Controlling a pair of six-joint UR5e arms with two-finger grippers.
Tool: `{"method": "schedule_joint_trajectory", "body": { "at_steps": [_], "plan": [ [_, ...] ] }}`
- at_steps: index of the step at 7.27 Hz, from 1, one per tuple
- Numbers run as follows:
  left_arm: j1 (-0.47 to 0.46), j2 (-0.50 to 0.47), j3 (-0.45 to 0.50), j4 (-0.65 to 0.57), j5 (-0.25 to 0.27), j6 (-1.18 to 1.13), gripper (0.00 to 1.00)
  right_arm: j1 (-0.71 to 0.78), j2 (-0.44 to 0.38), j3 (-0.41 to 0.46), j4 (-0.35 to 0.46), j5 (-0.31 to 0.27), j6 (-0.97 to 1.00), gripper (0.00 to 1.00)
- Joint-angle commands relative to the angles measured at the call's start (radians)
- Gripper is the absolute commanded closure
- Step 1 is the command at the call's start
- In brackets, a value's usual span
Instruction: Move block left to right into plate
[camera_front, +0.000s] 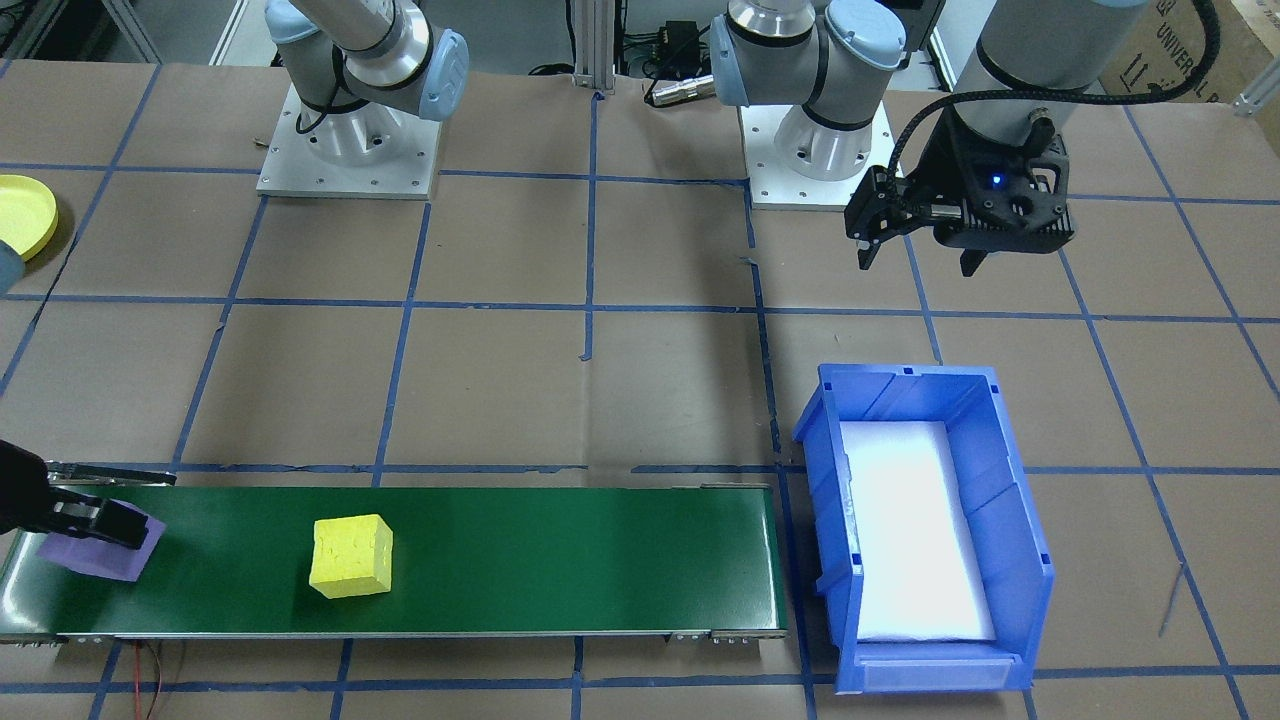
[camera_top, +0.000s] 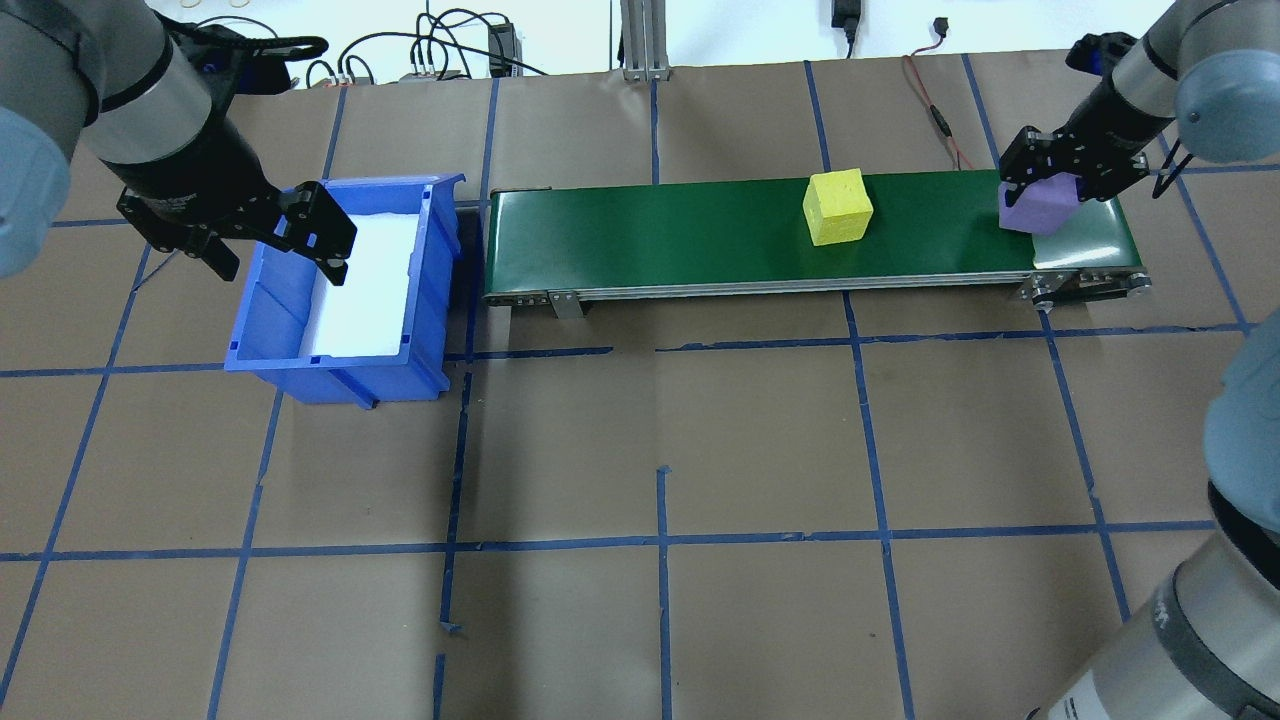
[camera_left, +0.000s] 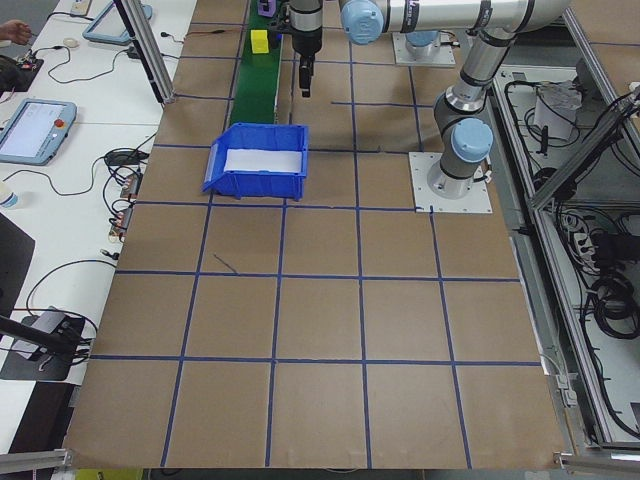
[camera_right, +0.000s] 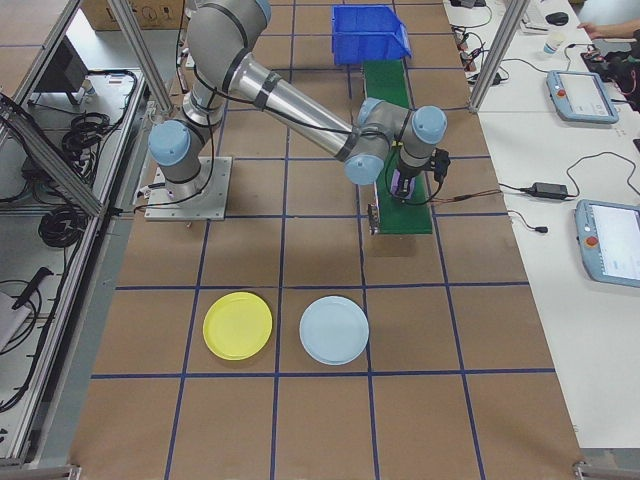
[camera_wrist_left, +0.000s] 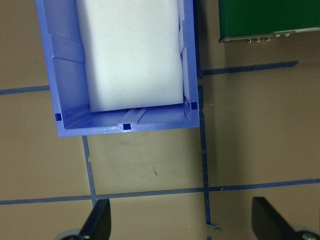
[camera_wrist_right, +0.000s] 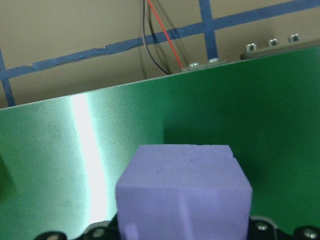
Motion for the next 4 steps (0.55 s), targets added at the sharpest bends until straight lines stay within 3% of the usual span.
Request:
{"method": "schedule_joint_trajectory", "body": {
  "at_steps": [1,2,3,4],
  "plan": [
    [-0.01,-0.019,0.009,0.082,-0.002,0.006,0.0,-0.103,-0.056,-0.023,0.046,-0.086,-0.156,0.69],
    [-0.013,-0.007,0.013,0.092,-0.003,0.006,0.0,-0.194,-0.056,-0.017,0.048,-0.099,-0.292,0.68],
    [-0.011,0.004,0.016,0.09,0.003,0.007,0.0,-0.274,-0.054,-0.008,0.048,-0.181,-0.417,0.68],
    [-0.013,-0.023,-0.016,0.08,0.001,-0.005,0.0,-0.353,-0.051,0.009,0.048,-0.2,-0.554,0.68]
  ]
}}
